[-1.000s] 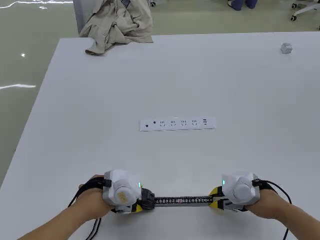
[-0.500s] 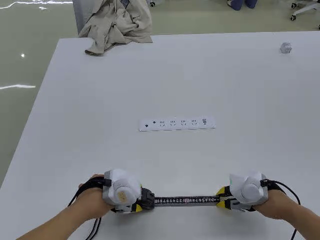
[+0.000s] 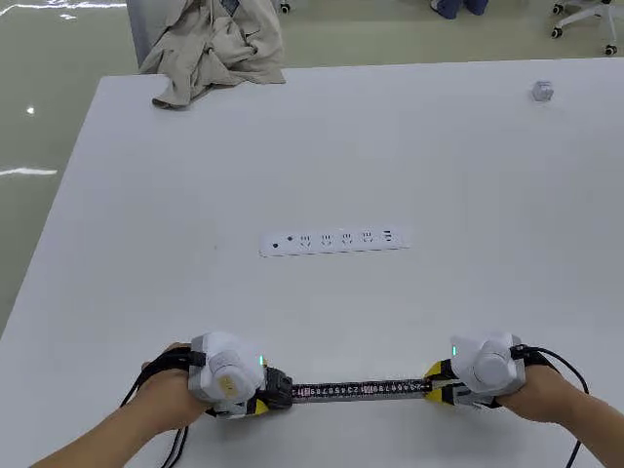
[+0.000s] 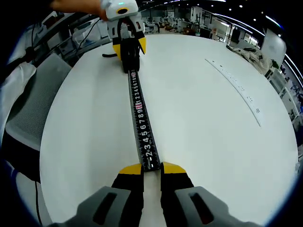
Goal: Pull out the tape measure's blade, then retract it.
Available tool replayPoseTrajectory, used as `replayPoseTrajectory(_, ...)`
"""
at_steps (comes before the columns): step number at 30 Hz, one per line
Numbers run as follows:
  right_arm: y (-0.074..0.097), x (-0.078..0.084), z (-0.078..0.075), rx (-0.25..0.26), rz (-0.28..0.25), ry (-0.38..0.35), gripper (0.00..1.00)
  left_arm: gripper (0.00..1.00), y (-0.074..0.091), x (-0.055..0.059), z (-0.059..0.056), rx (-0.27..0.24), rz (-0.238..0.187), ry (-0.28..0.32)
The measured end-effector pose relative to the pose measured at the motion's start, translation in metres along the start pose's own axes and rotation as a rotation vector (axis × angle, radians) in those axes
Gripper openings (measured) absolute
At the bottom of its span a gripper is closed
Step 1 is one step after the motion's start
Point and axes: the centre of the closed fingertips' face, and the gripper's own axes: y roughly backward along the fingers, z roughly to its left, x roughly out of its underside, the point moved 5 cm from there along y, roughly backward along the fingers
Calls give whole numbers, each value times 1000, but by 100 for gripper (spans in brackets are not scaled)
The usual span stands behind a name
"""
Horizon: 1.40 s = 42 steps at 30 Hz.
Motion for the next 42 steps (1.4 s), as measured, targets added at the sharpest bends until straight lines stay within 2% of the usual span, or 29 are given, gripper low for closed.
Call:
replayPoseTrajectory(10,1,5,-1,6,-2,-3,12,33,0,0,0,0,0,-1)
replayPoseTrajectory(25,2,1,0,5,27,15,13,34,-2,0,0,-6,-7,-1)
replayPoseTrajectory(42,1,1,1,37,66,38,15,34,-1,-2,0,-3,-6,-8)
